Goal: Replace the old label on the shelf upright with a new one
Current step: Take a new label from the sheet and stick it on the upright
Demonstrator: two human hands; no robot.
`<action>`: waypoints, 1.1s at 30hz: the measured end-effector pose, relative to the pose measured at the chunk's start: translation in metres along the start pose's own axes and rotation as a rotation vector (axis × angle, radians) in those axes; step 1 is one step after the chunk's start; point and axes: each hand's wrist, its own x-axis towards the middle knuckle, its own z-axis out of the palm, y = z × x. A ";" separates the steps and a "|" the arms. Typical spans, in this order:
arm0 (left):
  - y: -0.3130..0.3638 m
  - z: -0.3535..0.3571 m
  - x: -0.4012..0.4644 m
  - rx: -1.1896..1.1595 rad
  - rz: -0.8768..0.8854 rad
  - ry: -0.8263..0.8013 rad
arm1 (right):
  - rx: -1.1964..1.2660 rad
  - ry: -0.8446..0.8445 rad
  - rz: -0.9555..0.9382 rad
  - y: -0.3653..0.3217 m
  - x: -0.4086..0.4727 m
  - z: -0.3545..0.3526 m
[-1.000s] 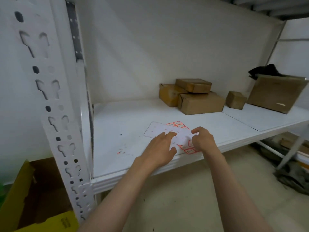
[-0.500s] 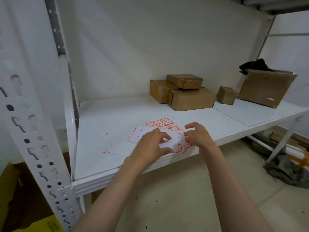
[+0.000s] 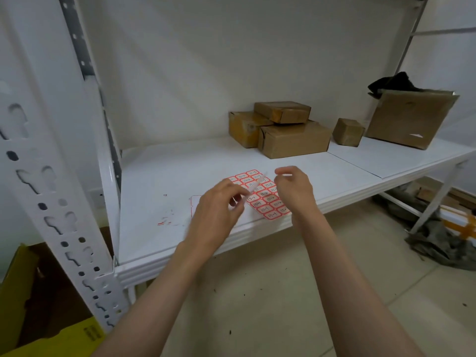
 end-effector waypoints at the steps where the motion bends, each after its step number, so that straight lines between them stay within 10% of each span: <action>1: 0.003 -0.002 0.001 -0.013 -0.028 0.058 | 0.069 0.012 0.007 -0.004 -0.006 0.005; 11: 0.027 -0.024 0.004 -0.207 -0.140 0.233 | 0.490 -0.241 -0.149 -0.017 -0.040 0.034; 33: 0.015 -0.065 0.008 -0.229 -0.125 0.347 | 0.206 -0.234 -0.460 -0.021 -0.042 0.045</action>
